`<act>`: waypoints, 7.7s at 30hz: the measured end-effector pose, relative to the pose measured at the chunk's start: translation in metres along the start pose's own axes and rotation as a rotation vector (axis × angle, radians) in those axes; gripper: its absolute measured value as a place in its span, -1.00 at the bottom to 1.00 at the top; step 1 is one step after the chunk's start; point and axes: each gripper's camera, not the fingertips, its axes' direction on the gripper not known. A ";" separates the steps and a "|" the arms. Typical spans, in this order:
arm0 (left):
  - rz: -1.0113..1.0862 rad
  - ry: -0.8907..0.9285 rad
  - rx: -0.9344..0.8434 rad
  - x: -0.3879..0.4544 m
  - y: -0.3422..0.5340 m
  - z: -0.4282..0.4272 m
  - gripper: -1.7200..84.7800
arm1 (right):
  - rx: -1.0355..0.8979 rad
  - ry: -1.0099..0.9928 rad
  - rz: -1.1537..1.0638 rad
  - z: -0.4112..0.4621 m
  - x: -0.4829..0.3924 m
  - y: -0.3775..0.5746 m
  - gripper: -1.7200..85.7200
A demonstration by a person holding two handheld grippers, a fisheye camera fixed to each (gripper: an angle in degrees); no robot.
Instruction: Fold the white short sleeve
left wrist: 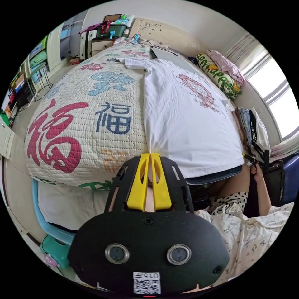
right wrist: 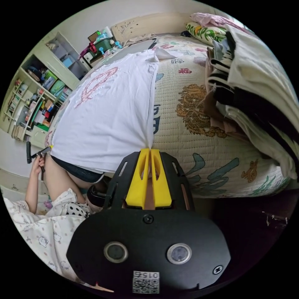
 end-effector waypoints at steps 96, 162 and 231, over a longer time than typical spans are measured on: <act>0.274 0.072 0.056 0.066 -0.334 -0.078 -0.96 | 0.461 -0.470 -0.026 -0.335 -0.056 -0.224 -0.92; 0.534 0.214 0.098 0.342 -0.613 0.004 -0.79 | 0.250 -0.540 -0.109 -0.177 -0.123 -0.446 -0.80; 0.542 0.272 0.213 0.228 -0.369 -0.087 -0.96 | 1.326 -0.792 0.138 -0.404 -0.378 0.166 -0.97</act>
